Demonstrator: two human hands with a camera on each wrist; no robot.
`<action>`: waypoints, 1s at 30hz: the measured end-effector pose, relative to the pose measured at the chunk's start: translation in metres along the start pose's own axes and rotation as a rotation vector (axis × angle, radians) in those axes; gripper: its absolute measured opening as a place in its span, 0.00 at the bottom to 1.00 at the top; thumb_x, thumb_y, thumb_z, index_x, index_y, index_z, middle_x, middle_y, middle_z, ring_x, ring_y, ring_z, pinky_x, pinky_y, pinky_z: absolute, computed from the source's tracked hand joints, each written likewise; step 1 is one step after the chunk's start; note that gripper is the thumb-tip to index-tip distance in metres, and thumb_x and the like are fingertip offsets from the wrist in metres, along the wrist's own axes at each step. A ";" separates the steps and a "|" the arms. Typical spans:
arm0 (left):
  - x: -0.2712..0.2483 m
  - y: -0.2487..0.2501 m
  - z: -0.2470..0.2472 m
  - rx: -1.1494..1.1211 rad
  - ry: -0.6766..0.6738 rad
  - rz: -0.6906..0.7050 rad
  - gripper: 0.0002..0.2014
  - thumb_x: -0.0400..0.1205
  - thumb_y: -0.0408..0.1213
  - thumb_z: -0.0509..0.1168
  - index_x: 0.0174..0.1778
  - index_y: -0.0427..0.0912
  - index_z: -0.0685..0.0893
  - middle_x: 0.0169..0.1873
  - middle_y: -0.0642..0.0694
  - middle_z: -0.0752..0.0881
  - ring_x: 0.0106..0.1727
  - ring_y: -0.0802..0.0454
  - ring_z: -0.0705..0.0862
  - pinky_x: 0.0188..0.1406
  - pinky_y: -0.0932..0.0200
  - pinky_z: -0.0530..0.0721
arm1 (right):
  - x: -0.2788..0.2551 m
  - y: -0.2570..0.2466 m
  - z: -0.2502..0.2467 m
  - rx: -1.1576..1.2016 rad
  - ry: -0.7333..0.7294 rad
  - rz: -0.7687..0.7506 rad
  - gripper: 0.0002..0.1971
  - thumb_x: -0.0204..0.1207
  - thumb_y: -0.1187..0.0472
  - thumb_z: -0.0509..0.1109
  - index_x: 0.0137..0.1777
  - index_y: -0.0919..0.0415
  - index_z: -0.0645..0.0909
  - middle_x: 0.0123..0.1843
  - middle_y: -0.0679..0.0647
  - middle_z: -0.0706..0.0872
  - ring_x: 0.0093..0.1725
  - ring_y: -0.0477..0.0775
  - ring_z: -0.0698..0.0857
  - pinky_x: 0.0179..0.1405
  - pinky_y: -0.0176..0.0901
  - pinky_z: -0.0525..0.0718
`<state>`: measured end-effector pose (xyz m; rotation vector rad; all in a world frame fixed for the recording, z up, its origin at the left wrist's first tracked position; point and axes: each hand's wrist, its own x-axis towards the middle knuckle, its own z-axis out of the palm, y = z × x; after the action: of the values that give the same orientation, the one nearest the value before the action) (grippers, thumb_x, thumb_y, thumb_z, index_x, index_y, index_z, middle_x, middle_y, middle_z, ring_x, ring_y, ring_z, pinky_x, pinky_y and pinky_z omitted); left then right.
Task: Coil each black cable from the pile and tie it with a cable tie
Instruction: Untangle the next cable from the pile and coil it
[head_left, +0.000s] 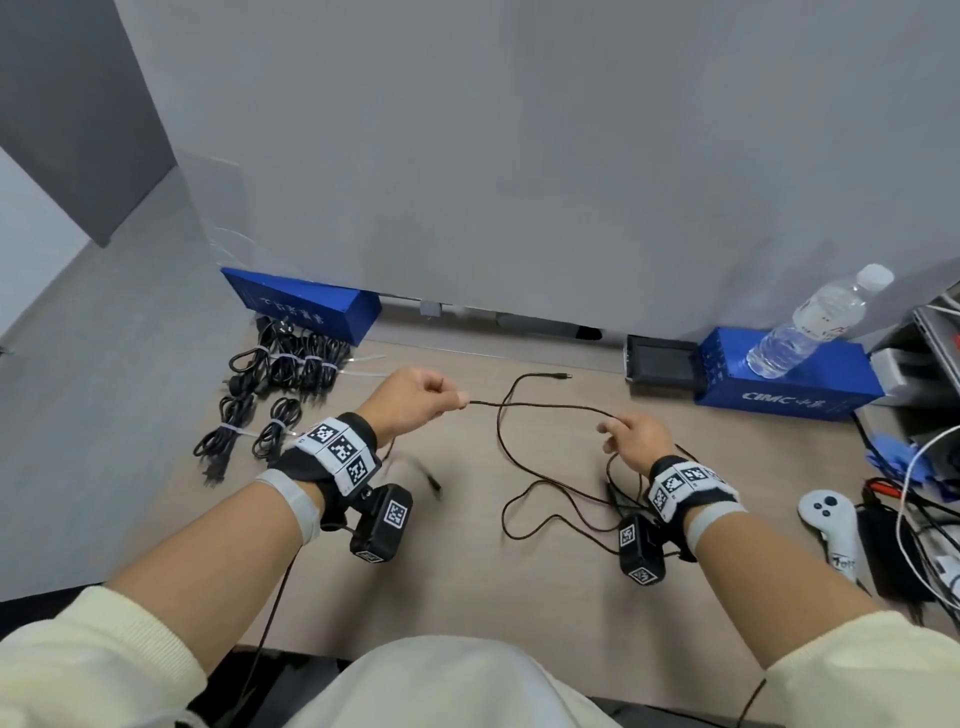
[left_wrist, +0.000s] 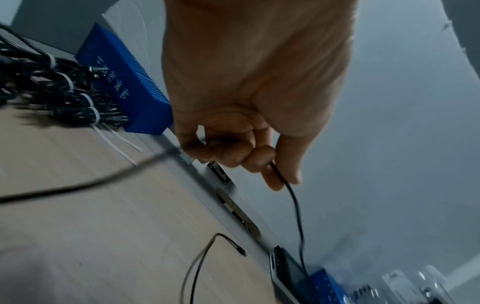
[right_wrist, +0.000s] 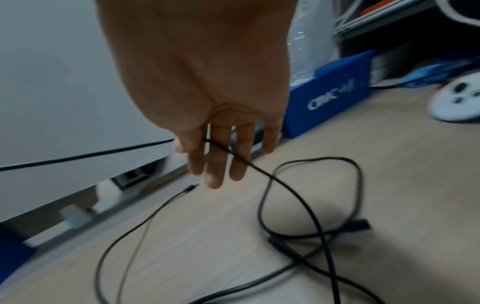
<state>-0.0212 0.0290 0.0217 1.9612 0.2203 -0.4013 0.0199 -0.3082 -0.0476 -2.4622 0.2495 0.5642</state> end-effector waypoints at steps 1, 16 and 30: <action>0.000 -0.002 -0.004 0.012 0.001 0.003 0.06 0.79 0.44 0.76 0.41 0.46 0.91 0.32 0.53 0.85 0.33 0.58 0.79 0.38 0.63 0.78 | 0.001 0.011 -0.002 -0.059 0.018 0.085 0.12 0.85 0.59 0.62 0.57 0.55 0.89 0.55 0.59 0.92 0.59 0.61 0.87 0.57 0.48 0.81; -0.011 0.022 0.009 -0.159 -0.096 0.040 0.06 0.83 0.36 0.71 0.46 0.37 0.86 0.26 0.49 0.78 0.25 0.56 0.71 0.24 0.64 0.69 | -0.079 -0.131 0.039 0.120 -0.221 -0.500 0.07 0.84 0.54 0.67 0.58 0.45 0.84 0.46 0.45 0.92 0.47 0.37 0.86 0.50 0.35 0.80; -0.021 -0.012 -0.030 -0.176 0.023 0.021 0.06 0.85 0.37 0.69 0.46 0.39 0.90 0.24 0.55 0.75 0.28 0.56 0.68 0.24 0.71 0.68 | -0.031 -0.048 0.005 0.145 0.145 0.179 0.13 0.80 0.63 0.66 0.57 0.60 0.90 0.54 0.60 0.92 0.58 0.64 0.88 0.63 0.57 0.85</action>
<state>-0.0394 0.0614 0.0304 1.7941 0.2412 -0.3338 0.0050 -0.2654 -0.0127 -2.3556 0.5541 0.4249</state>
